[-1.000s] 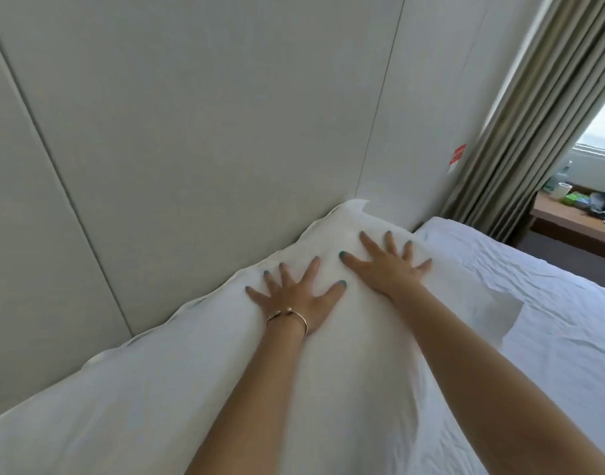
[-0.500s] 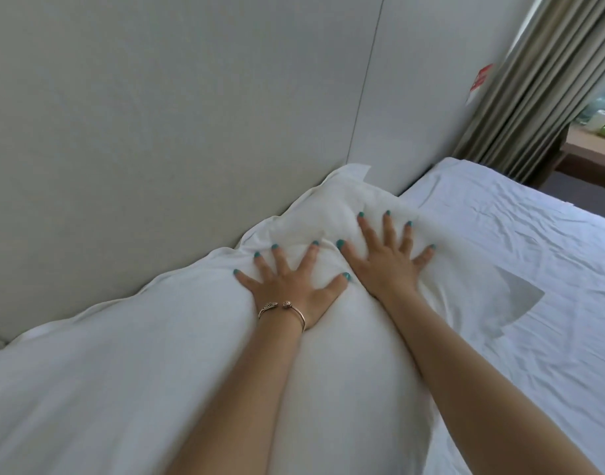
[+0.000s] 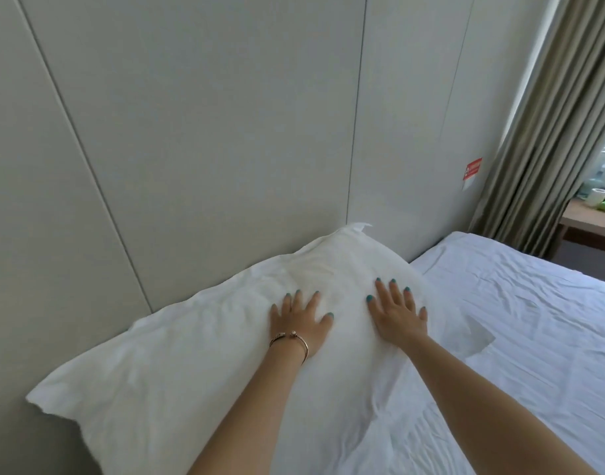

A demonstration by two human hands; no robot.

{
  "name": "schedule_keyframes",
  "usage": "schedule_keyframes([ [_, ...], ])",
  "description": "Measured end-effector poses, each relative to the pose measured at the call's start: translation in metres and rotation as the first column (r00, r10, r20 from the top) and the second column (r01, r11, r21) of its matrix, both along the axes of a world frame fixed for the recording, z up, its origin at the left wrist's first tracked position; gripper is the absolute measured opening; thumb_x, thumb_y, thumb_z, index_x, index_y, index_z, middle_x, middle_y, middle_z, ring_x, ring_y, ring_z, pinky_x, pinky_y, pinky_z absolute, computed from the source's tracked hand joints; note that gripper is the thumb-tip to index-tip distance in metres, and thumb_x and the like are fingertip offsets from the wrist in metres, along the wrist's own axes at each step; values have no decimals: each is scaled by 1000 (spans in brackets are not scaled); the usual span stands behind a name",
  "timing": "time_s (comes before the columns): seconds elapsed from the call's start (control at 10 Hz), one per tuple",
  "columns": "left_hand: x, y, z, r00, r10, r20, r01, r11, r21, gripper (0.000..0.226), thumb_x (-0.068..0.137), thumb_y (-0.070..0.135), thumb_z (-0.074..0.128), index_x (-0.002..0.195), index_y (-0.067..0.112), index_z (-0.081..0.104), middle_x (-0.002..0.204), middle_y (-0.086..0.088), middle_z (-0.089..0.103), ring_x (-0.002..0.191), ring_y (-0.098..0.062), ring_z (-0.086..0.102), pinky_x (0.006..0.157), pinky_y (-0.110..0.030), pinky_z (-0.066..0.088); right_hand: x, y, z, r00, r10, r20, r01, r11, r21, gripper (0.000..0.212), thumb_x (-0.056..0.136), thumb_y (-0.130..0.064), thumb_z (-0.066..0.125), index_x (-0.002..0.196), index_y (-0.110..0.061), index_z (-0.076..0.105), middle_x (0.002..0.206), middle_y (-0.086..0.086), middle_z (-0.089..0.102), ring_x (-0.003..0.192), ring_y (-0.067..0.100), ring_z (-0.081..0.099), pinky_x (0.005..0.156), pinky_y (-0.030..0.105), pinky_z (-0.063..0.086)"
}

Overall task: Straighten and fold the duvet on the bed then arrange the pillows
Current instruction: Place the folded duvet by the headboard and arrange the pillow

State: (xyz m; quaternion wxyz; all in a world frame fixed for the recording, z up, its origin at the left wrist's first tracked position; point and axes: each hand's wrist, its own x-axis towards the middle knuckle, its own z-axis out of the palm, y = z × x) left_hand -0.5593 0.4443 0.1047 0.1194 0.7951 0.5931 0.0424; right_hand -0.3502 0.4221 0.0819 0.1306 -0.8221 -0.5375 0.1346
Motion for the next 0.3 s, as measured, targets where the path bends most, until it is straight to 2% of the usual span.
schedule_keyframes([
  [0.1, -5, -53, -6, 999, 32, -34, -29, 997, 78, 60, 95, 57, 21, 151, 42, 6, 162, 2, -1, 148, -21, -4, 118, -46, -1, -10, -48, -13, 995, 103, -10, -103, 993, -51, 57, 100, -54, 16, 150, -46, -8, 161, -10, -13, 149, 22, -10, 118, 55, 7],
  [0.2, -5, -97, -22, 1000, 7, -23, -2, 980, 200, 60, 94, 54, 27, 150, 43, 11, 162, 2, 3, 148, -21, -1, 117, -45, -3, -8, -80, -31, 968, 210, -135, -207, 978, 37, 58, 100, -48, 23, 147, -50, -10, 162, -5, -11, 149, 24, -6, 118, 54, 13],
  [0.3, -19, -147, -68, 992, -123, -41, 130, 916, 380, 70, 73, 59, 48, 138, 36, 44, 149, -3, 39, 140, -24, 23, 111, -48, 11, -19, -135, -74, 939, 288, -189, -282, 958, 61, 67, 99, -50, 28, 150, -38, -14, 163, -3, -7, 148, 15, 14, 118, 39, 25],
])
